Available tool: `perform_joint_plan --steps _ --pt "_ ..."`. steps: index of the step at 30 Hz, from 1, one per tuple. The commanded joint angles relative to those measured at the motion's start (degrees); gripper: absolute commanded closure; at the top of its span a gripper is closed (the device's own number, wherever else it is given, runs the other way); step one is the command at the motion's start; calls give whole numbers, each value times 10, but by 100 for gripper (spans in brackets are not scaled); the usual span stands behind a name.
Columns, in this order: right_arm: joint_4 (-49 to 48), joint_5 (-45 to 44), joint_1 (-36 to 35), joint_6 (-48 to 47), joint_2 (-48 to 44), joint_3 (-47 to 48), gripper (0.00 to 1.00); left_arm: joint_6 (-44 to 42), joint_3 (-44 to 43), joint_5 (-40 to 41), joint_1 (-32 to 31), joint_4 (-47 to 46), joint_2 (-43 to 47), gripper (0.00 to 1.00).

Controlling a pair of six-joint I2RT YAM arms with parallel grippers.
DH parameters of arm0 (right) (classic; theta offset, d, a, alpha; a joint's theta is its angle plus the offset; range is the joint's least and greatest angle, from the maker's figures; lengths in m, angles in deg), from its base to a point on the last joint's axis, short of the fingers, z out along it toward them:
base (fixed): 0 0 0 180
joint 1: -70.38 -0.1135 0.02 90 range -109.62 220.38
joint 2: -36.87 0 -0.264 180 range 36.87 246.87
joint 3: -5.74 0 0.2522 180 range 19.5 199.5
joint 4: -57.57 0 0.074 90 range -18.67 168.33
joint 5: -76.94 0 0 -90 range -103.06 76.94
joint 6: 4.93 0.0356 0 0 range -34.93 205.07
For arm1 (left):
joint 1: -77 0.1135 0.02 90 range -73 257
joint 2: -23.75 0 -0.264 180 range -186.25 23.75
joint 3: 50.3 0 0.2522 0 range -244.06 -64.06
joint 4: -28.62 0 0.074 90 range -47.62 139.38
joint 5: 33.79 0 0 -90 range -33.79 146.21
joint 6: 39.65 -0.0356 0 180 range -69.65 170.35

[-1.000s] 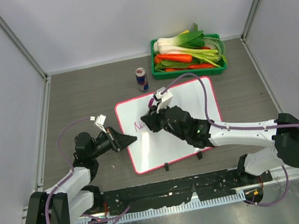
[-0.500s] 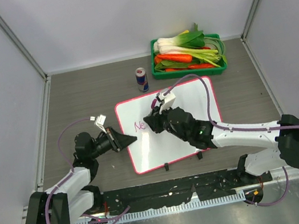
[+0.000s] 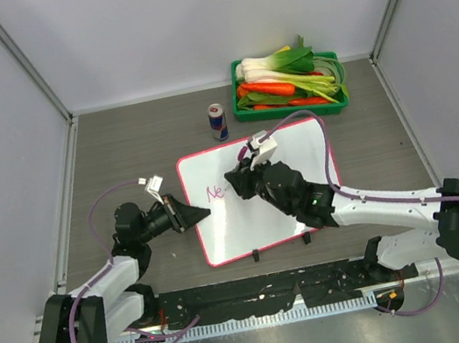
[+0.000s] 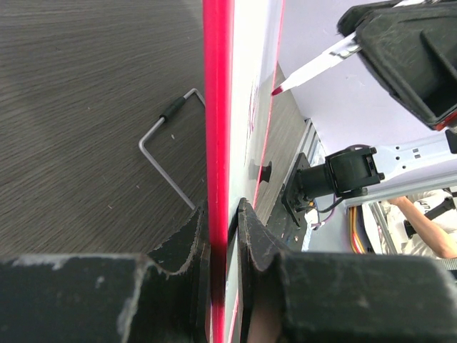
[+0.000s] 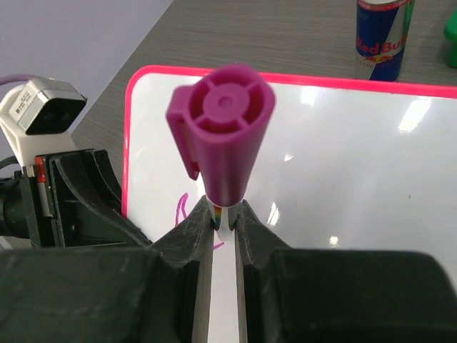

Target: Write a sentence on the whiteboard

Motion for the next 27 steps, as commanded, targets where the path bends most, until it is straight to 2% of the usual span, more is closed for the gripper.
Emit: perform_joint_plan --steps 1,13,27 --pt "-30 -29 2 -5 -36 1 99 -62 4 35 -4 17 -1 100" --pt "-41 -24 2 -7 5 23 99 -63 4 37 -4 19 0 100" --pt "-54 -34 2 -3 7 14 99 -63 4 36 -4 20 2 100"
